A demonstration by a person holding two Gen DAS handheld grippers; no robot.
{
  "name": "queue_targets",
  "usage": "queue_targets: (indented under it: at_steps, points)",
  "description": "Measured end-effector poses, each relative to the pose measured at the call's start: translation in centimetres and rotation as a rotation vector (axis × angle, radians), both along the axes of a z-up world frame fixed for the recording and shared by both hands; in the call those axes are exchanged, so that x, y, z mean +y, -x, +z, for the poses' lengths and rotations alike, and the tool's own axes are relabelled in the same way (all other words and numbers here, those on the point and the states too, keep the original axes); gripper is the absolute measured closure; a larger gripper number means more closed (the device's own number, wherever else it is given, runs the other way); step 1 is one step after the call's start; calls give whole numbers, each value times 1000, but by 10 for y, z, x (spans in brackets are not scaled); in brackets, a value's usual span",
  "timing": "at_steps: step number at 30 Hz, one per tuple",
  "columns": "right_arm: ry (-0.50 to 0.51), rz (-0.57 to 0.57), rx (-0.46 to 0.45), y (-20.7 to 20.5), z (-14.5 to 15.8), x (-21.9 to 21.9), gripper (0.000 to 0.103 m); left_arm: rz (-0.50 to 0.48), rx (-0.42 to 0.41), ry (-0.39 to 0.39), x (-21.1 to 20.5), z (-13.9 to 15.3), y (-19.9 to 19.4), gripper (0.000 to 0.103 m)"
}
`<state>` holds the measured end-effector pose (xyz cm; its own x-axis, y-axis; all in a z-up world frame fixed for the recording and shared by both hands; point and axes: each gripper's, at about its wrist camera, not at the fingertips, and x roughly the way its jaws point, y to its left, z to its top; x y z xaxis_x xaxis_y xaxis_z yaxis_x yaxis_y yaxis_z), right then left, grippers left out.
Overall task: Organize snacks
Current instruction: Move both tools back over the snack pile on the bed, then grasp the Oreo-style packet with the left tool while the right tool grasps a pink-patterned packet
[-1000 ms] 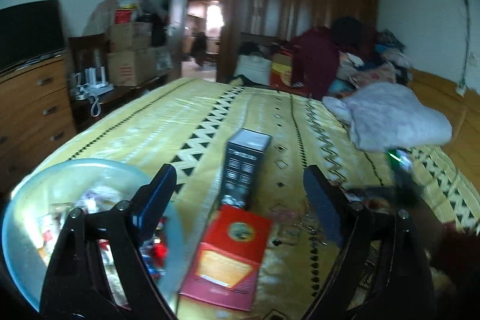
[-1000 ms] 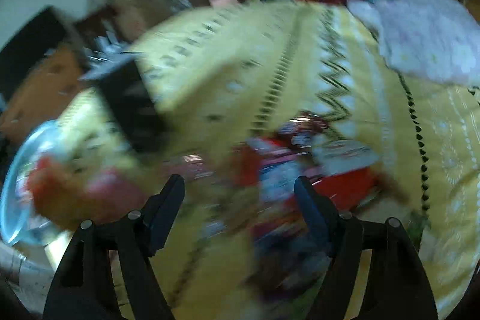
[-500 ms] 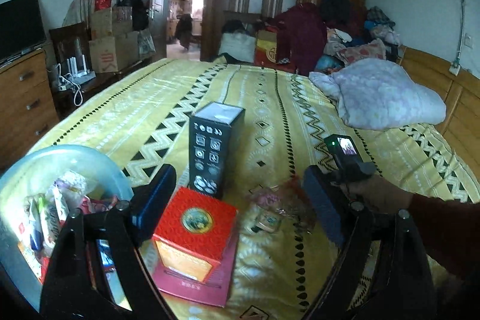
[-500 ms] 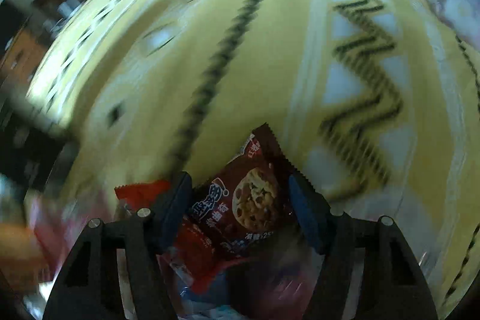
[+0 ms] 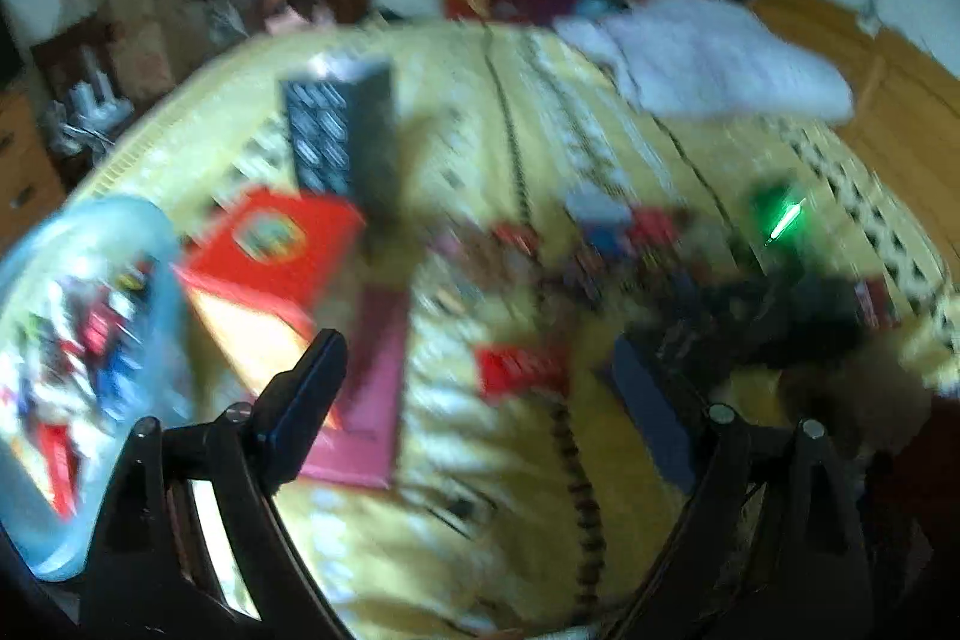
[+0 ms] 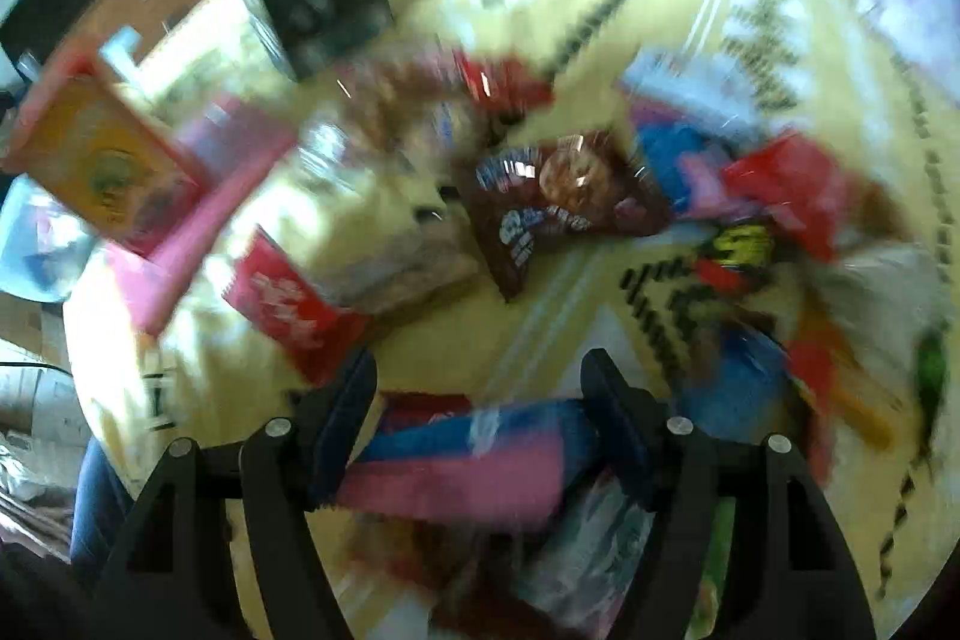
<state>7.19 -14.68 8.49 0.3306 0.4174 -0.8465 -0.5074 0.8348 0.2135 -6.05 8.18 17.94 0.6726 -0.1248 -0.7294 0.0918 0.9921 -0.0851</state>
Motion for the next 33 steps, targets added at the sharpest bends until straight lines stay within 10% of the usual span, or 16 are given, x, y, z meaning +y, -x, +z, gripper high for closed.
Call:
queue_targets:
  at_steps: [7, 20, 29, 33]
  points:
    - [-124, -183, -82, 73, 34, -76, 23, -2, 232, 29, -18, -81, -17, 23]
    - [-342, -364, 90, 48, -17, -123, 23, -78, 267, 26, -49, -101, -33, 23]
    - [-238, -310, 192, -2, -57, -79, 47, -68, 267, 37, -55, -101, -39, 22]
    - [-231, -264, 131, 25, -43, -82, 79, -75, 266, 51, -60, -101, -49, 23]
